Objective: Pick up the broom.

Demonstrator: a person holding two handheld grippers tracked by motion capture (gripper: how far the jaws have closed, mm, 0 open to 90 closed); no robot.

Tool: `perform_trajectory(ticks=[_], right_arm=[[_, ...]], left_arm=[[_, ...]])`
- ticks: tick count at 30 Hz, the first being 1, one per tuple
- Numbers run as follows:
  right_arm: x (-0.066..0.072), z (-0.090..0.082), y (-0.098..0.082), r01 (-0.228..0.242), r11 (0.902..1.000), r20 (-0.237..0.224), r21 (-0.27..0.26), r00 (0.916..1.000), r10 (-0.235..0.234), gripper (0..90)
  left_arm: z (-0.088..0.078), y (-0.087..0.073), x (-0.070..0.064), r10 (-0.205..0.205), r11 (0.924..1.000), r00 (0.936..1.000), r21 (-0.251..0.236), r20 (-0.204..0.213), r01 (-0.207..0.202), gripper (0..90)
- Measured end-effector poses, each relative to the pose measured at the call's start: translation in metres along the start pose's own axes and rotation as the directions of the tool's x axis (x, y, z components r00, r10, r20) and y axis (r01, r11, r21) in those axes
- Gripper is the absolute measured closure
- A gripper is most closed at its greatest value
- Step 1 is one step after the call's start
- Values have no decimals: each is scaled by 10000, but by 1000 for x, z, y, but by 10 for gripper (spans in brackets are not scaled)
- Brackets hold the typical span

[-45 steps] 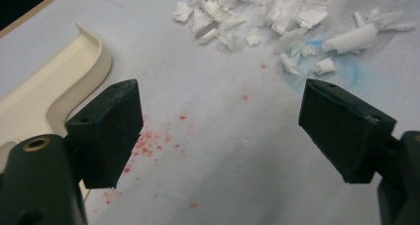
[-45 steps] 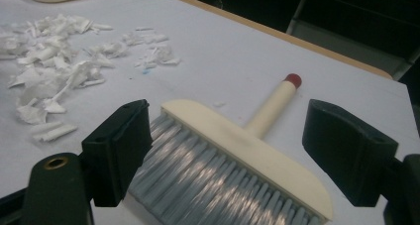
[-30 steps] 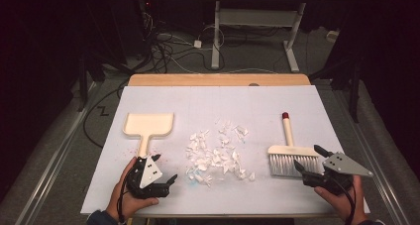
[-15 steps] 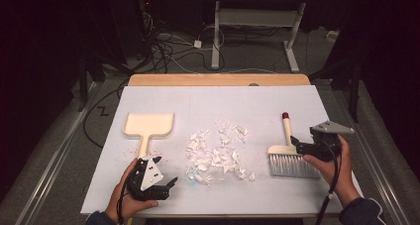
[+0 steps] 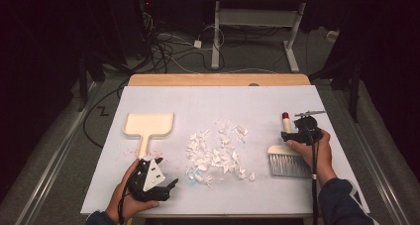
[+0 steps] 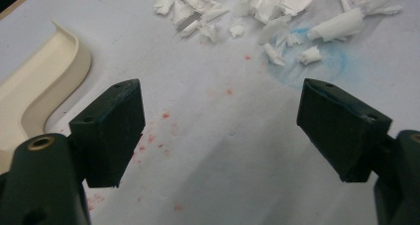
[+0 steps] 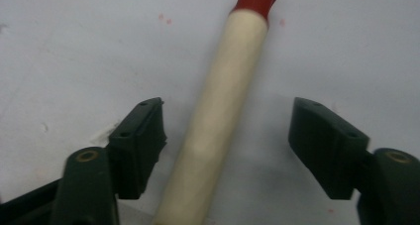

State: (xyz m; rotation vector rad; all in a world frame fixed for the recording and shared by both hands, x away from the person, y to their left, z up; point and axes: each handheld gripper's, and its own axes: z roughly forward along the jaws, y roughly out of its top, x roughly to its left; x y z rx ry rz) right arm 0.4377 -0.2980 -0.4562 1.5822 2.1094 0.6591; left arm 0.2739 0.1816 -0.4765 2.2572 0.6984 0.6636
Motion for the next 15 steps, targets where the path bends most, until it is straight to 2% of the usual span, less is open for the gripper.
perform_trajectory(ticks=[1, 3, 4, 5, 6, 7, 8, 15], right_arm=[[0, 5, -1, -99, 9997, -107, 225, 9999, 102, 324], [0, 5, -1, -221, 9997, -145, 42, 9996, 222, 353], [4, 5, 0, -156, 9999, -166, -59, 9997, 155, 482], [4, 5, 0, -156, 9999, -166, -59, 9997, 155, 482], [6, 5, 0, -110, 9999, -198, -125, 9997, 107, 525], [9, 6, 0, -34, 9997, -194, -259, 9998, 28, 616], [9, 7, 0, -86, 9994, -301, -337, 9995, 76, 648], [8, 7, 0, 16, 9991, -337, -414, 9994, -29, 676]], left_arm=[[0, 0, 0, -1, 10000, 10000, -5, 12, 1, 177], [0, 0, 0, 11, 10000, 10000, 4, 20, -11, 177], [1, 0, 0, 29, 10000, 10000, 22, 23, -29, 177], [1, 0, 0, 51, 10000, 10000, 50, 26, -51, 177], [2, 0, 0, 62, 10000, 10000, 66, 43, -62, 177], [2, 1, -1, 68, 10000, 10000, 42, 65, -69, 178], [2, 1, -1, 68, 10000, 10000, 42, 65, -69, 178], [2, 1, -1, 52, 10000, 9999, 6, 158, -53, 178]])
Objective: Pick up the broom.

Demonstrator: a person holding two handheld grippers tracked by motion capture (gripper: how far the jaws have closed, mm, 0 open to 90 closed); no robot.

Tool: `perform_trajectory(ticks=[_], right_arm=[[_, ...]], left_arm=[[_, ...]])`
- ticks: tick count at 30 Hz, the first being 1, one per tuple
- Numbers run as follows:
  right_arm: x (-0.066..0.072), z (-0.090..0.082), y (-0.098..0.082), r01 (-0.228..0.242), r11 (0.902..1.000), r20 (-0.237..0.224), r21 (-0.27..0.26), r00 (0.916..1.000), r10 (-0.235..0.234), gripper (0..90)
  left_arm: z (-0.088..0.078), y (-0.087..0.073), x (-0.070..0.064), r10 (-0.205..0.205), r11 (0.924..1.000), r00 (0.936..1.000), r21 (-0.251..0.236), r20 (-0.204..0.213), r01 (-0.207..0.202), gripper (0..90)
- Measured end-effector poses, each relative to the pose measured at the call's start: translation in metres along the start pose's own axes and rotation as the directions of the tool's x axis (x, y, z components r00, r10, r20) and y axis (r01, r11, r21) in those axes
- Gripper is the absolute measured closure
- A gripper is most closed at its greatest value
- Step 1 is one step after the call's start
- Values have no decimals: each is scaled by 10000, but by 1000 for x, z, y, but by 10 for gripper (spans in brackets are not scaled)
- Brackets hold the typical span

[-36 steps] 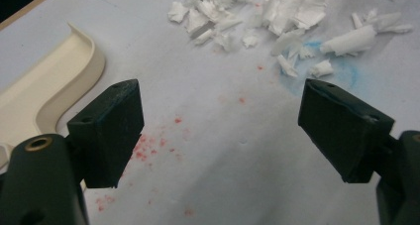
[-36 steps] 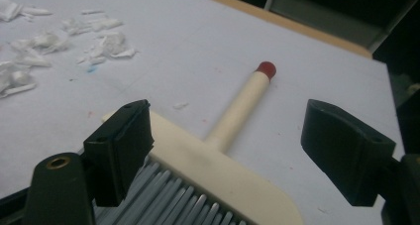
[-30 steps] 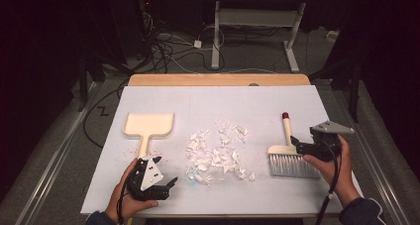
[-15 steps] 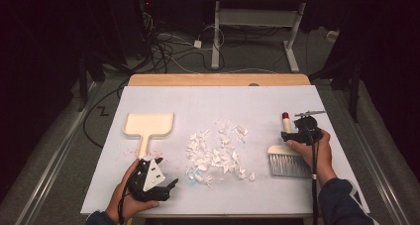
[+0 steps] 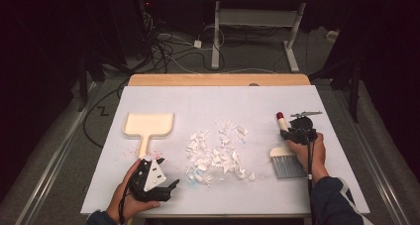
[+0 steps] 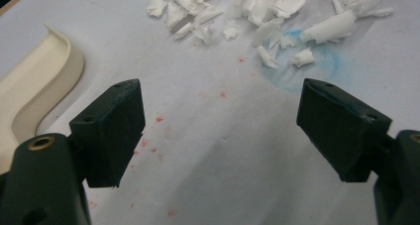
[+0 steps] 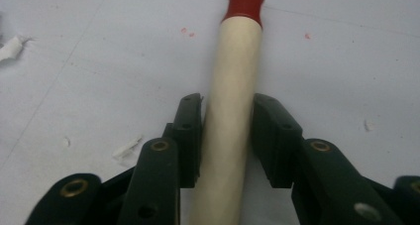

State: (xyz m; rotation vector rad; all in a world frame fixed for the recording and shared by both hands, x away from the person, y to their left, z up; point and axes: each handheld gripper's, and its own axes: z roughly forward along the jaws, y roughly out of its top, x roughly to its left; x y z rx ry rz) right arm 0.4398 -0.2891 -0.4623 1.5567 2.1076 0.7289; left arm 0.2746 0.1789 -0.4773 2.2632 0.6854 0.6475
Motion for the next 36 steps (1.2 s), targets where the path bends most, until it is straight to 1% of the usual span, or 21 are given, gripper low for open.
perform_trajectory(ticks=[2, 3, 8, 13, 16, 18, 21, 23, 24, 25, 26, 27, 28, 29, 30, 31, 32, 33, 34, 35, 36], right_arm=[[-1, 0, -1, 48, 9999, -21, -99, 10000, -48, 708], [-1, 0, -1, 193, 9997, -48, -133, 9998, -193, 708], [-4, -1, -1, 133, 9997, -221, -223, 9997, -138, 709], [-4, -15, 0, 230, 9965, -274, -808, 9993, -252, 709], [-6, -26, 0, 206, 9915, -413, -1282, 9988, -261, 709], [-6, -33, 0, 320, 9853, -609, -1677, 9972, -427, 709], [-4, -49, -1, 521, 9742, -648, -2195, 9956, -678, 709], [-4, -53, -2, 552, 9716, -633, -2300, 9954, -715, 709], [-5, -61, -2, 543, 9668, -682, -2498, 9950, -735, 709], [-5, -74, -3, 518, 9591, -771, -2783, 9941, -760, 709], [-5, -80, -4, 526, 9543, -833, -2943, 9933, -805, 709], [-5, -80, -4, 526, 9543, -833, -2943, 9933, -805, 709], [-4, -91, -5, 509, 9433, -909, -3280, 9922, -851, 709], [-4, -91, -5, 509, 9433, -909, -3280, 9922, -851, 709], [-2, -102, -5, 449, 9263, -903, -3741, 9923, -846, 709], [-2, -102, -5, 449, 9263, -903, -3741, 9923, -846, 709], [2, -111, -3, 545, 9143, -962, -4012, 9902, -1013, 709], [2, -111, -3, 545, 9143, -962, -4012, 9902, -1013, 709], [4, -115, -3, 554, 9056, -926, -4204, 9903, -1035, 709], [6, -118, -1, 665, 9038, -951, -4228, 9885, -1173, 709], [8, -122, -1, 650, 8983, -992, -4345, 9879, -1195, 709]], left_arm=[[1, 0, 0, -8, 10000, 10000, 25, 14, 8, 178], [0, 0, 0, 6, 10000, 10000, 40, 10, -6, 179], [-1, 0, 0, -63, 10000, 10000, -16, -37, 63, 178], [-4, -1, 0, -94, 9999, 9999, -47, -75, 94, 179], [-5, -1, 1, -119, 9999, 9999, -85, -115, 118, 180], [-5, -1, 1, -146, 9998, 9998, -127, -114, 145, 181], [-6, 0, 1, -168, 9998, 9998, -146, -112, 166, 182], [-6, 0, 1, -181, 9997, 9998, -162, -117, 180, 183], [-6, 0, 1, -198, 9997, 9997, -172, -113, 196, 183], [-6, 0, 1, -215, 9996, 9997, -183, -117, 213, 185], [-7, 1, 1, -256, 9995, 9996, -209, -107, 253, 186], [-8, 1, 2, -336, 9990, 9994, -285, -51, 334, 186], [-9, 2, 2, -429, 9983, 9991, -384, -17, 428, 187], [-10, 3, 2, -474, 9977, 9989, -489, 2, 473, 187], [-11, 4, 2, -509, 9969, 9987, -592, 44, 510, 187], [-12, 6, 2, -541, 9962, 9985, -687, 67, 544, 187], [-13, 7, 1, -547, 9957, 9985, -745, 84, 552, 187], [-14, 7, 1, -538, 9954, 9985, -786, 106, 544, 187], [-14, 8, 1, -573, 9947, 9983, -843, 127, 582, 187], [-14, 9, 1, -594, 9942, 9981, -893, 153, 605, 187], [-15, 10, 1, -622, 9935, 9979, -944, 182, 637, 186]])
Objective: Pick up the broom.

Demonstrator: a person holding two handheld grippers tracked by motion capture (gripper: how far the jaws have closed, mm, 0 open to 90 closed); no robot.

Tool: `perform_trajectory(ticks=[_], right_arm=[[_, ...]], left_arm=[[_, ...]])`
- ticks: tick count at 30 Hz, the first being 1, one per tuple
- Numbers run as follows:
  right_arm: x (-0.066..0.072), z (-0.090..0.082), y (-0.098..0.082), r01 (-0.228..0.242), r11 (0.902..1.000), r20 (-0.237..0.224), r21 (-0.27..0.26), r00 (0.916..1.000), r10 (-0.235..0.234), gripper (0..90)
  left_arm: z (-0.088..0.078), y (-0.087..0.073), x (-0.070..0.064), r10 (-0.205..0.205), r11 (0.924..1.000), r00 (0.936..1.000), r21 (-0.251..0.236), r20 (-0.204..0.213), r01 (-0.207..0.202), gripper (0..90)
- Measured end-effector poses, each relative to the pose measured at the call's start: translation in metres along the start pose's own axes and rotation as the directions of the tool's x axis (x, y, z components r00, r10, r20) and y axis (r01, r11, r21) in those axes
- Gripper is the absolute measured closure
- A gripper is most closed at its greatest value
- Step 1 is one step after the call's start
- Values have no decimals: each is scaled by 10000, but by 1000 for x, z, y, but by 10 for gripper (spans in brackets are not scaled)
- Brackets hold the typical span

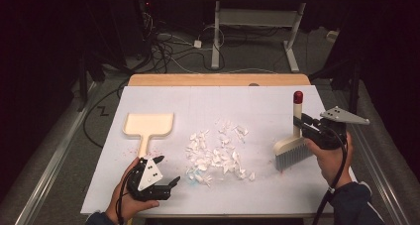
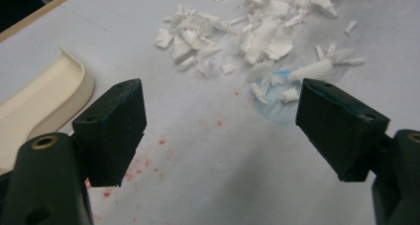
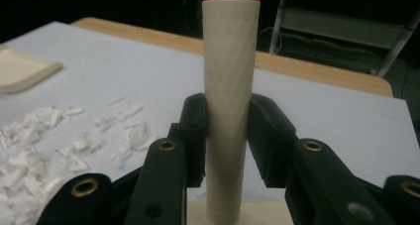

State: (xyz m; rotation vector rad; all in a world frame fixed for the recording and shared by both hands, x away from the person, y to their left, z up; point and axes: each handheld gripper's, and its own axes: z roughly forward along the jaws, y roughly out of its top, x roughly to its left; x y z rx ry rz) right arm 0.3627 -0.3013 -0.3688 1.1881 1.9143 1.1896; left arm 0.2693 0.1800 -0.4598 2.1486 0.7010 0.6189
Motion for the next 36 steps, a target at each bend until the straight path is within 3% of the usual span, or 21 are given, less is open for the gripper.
perform_trajectory(ticks=[10, 14, 16, 17, 19, 24, 26, 27, 29, 31, 36], right_arm=[[35, -20, 18, 658, 9949, -649, -764, 9954, -708, 710], [52, -26, 24, 934, 9907, -909, -991, 9906, -1025, 710], [59, -29, 26, 1011, 9884, -1028, -1135, 9883, -1129, 710], [59, -29, 26, 1011, 9884, -1028, -1135, 9883, -1129, 710], [67, -31, 27, 1082, 9860, -1171, -1266, 9855, -1232, 710], [92, -32, 26, 1430, 9812, -1609, -1296, 9734, -1631, 710], [96, -31, 26, 1528, 9800, -1697, -1278, 9701, -1734, 710], [103, -31, 25, 1600, 9789, -1867, -1267, 9654, -1820, 709], [110, -31, 24, 1727, 9774, -2045, -1216, 9593, -1949, 710], [115, -32, 23, 1775, 9756, -2148, -1293, 9555, -2023, 709], [123, -36, 23, 1897, 9725, -2428, -1353, 9452, -2181, 709]], left_arm=[[2, 34, -10, 117, 9970, 9990, -773, 427, -84, 192], [9, 57, -19, 186, 9924, 9952, -1228, 957, -67, 194], [18, 79, -31, 263, 9864, 9896, -1644, 1416, -27, 199], [18, 79, -31, 263, 9864, 9896, -1644, 1416, -27, 200], [25, 93, -41, 402, 9817, 9832, -1905, 1779, -57, 200], [51, 131, -79, 870, 9727, 9676, -2299, 2371, -311, 200], [57, 135, -84, 892, 9730, 9664, -2287, 2412, -327, 201], [67, 140, -90, 784, 9753, 9698, -2195, 2307, -266, 208], [72, 141, -92, 712, 9777, 9716, -2086, 2255, -233, 228], [83, 141, -92, 218, 9818, 9748, -1885, 2221, 210, 255], [85, 136, -86, 3, 9823, 9688, -1818, 2480, 462, 414]])
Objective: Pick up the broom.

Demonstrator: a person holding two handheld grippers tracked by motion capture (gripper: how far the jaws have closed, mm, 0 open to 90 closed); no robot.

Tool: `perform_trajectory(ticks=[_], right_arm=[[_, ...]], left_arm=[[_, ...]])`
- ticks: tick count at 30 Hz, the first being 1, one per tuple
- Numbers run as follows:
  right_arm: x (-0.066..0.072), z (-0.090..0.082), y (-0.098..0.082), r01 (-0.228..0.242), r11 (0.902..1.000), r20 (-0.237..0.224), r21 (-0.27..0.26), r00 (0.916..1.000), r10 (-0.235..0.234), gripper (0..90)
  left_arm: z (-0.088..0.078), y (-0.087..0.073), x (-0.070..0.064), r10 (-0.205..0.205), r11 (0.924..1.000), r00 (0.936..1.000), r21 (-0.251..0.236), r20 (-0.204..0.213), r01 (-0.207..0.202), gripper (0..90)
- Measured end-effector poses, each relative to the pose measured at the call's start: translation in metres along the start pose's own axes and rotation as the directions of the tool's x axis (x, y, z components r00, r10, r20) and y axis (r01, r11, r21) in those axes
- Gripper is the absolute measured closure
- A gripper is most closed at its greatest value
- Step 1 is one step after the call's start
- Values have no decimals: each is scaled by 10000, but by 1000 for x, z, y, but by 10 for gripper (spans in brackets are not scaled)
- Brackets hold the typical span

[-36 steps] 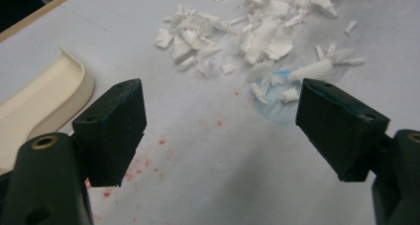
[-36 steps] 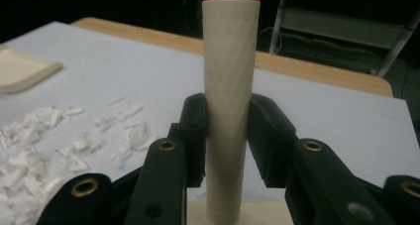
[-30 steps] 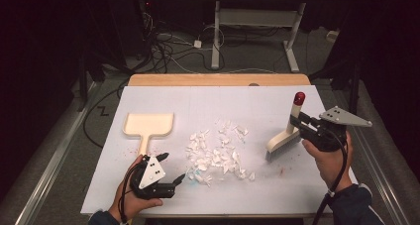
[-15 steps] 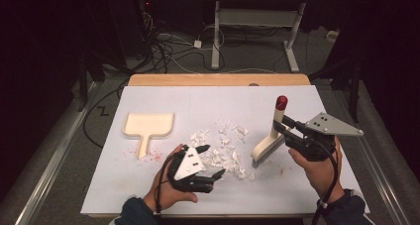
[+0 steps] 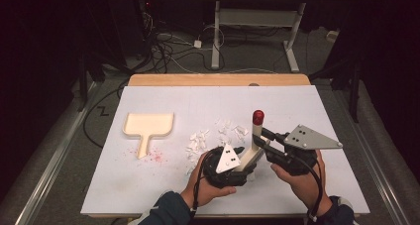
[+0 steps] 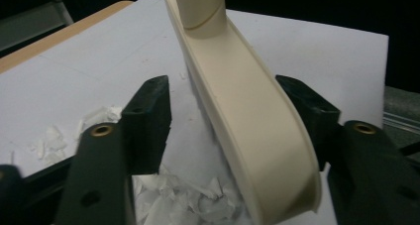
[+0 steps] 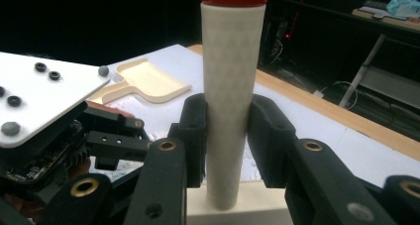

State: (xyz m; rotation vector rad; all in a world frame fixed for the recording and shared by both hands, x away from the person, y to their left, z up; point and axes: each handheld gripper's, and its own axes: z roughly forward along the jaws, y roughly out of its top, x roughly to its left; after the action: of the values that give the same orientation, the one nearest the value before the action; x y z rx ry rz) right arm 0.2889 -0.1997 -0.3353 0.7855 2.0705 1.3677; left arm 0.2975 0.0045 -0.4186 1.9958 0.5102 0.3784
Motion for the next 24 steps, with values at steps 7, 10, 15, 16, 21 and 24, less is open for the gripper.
perform_trajectory(ticks=[7, 10, 15, 16, 21, 24], right_arm=[[0, -3, 1, -56, 9998, -39, -168, 10000, 55, 707], [-1, -5, 1, -7, 9997, -419, -231, 9991, -3, 706], [-2, -8, 2, 260, 9988, -1037, -406, 9942, -301, 585], [-3, -7, 2, 722, 9969, -1540, -316, 9851, -762, 521], [-4, -2, -12, 2443, 9696, -3272, 165, 9176, -2257, 417], [-3, 6, -25, 2859, 9568, -3939, 523, 8864, -2433, 364]], left_arm=[[-10, -4, 13, -323, 9994, 9985, -139, 450, 329, 646], [-19, -4, 18, -70, 10000, 9975, -6, 701, 71, 649], [-30, -6, 22, 608, 9977, 9910, 223, 1197, -639, 650], [-37, -7, 25, 770, 9963, 9836, 260, 1629, -823, 650], [-56, -12, 31, 1272, 9901, 9624, 270, 2401, -1376, 650], [-65, -17, 33, 1394, 9880, 9469, 232, 2896, -1526, 649]])
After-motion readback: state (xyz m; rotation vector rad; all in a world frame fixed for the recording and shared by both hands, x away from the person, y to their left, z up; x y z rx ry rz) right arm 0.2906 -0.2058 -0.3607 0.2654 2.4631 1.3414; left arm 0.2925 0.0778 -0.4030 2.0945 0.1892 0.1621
